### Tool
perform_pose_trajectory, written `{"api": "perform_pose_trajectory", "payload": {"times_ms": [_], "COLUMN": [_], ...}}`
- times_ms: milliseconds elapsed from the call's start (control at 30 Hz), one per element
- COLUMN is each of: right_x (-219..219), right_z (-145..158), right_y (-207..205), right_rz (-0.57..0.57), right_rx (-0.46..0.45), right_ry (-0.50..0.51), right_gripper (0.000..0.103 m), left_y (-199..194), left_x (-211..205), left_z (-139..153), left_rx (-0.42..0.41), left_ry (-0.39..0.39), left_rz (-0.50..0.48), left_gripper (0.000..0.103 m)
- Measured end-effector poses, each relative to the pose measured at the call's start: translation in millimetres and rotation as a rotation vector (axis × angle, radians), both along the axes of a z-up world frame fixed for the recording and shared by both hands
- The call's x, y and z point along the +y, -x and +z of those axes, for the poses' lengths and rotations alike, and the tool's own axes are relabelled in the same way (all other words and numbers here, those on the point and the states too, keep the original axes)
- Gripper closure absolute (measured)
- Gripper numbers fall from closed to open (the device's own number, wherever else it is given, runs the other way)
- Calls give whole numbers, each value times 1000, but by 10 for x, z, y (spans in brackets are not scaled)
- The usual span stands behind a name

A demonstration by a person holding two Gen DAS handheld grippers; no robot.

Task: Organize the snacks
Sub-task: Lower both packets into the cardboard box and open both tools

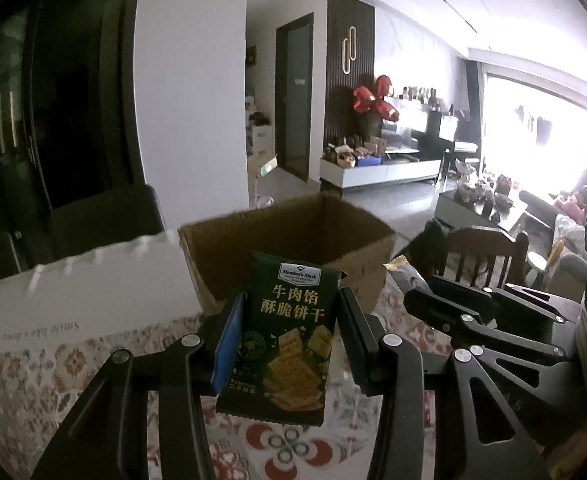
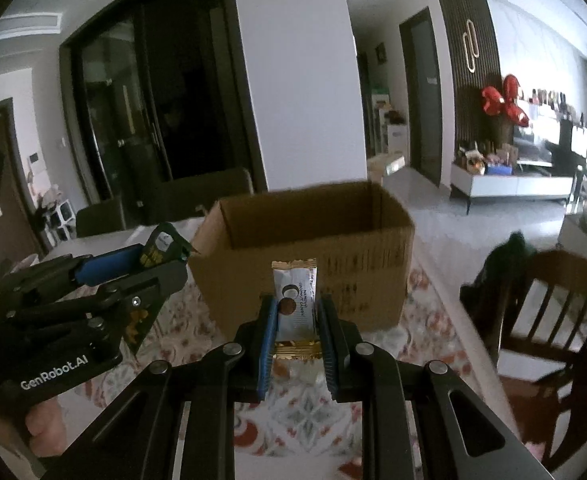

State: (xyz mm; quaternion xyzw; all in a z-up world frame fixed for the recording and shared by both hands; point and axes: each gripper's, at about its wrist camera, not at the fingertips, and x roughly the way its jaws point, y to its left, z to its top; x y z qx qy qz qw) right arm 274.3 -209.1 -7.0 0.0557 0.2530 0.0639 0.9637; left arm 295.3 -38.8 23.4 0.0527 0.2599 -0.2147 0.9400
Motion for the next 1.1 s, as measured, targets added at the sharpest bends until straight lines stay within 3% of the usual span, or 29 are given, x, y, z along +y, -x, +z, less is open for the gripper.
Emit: {"api": "perform_pose_trajectory", "payload": {"times_ms": [233,400,800,933,967,1067,1100], "right_x": [-23,-112,-326,-347,-348,-385,-398], "right_z": [274,412,320,211,203,158,162], "right_y": [-259,-521,-1298,-1425,-1454,-1484,-1483], "right_rz": [18,42,62,50,47,32,25], "right_rx": [-52,-37,108,141,145,166,161], "right_ry": [30,29,36,43,45,38,41], "right_gripper": [81,81,81,80,79,55,55], "left_y": [-332,-632,-1368,-1476,-1479,-1432,-1361], "left_x": [-117,-219,-380,-335,-314,-258,-235], "left_z": [256,350,97,37,32,49,75], "left_rx": [-30,-2,143,138,134,120,100], "left_ry": [0,-7,-23,-44,-49,-62,-70], "left_rz": [0,-22,-11,34,43,64,79], "left_gripper": [57,57,57,45,44,40,39]}}
